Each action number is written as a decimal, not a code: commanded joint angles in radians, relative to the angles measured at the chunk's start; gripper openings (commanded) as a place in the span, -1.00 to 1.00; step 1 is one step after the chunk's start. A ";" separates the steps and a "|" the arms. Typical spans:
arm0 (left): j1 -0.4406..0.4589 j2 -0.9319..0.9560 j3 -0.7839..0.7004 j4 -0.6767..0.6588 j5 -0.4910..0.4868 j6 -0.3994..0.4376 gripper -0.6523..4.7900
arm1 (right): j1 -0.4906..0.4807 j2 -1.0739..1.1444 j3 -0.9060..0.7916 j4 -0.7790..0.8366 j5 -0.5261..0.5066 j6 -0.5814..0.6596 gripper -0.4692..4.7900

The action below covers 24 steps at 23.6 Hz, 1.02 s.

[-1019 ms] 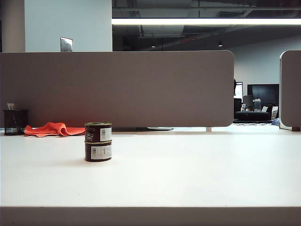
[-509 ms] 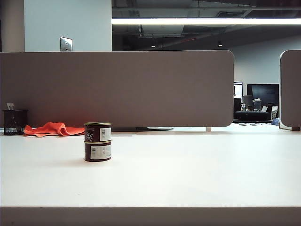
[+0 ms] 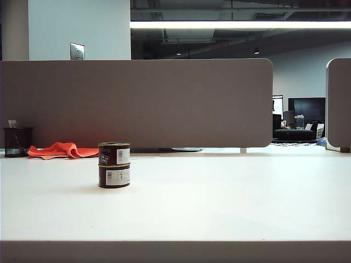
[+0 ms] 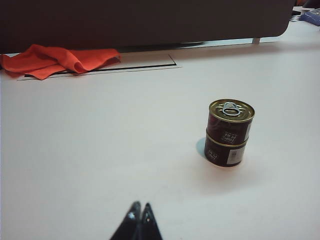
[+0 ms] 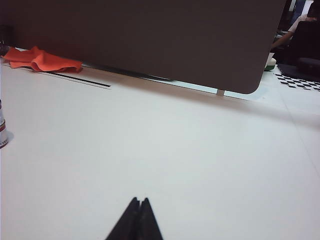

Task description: Stack a can of tomatoes on the right onto the can of tomatoes on the left.

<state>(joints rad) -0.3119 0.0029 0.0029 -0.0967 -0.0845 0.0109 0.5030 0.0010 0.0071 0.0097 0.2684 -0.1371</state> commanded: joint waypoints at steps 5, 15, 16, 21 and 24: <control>0.000 0.000 0.003 0.004 -0.006 0.008 -0.78 | 0.000 -0.002 -0.003 0.017 0.002 0.005 -0.81; 0.000 0.000 0.003 0.004 -0.006 0.008 -0.78 | -0.290 -0.002 -0.003 0.072 -0.101 0.006 -0.81; 0.000 0.000 0.003 0.004 -0.006 0.008 -0.78 | -0.321 -0.002 -0.003 0.073 -0.118 0.006 -0.81; 0.000 0.000 0.003 0.004 -0.006 0.008 -0.78 | -0.487 -0.002 -0.003 0.069 -0.204 0.006 -0.81; 0.000 0.000 0.003 0.004 -0.006 0.008 -0.78 | -0.521 -0.002 -0.003 0.069 -0.196 0.006 -0.81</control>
<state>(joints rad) -0.3119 0.0025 0.0029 -0.0978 -0.0845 0.0109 -0.0151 0.0010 0.0071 0.0616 0.0700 -0.1326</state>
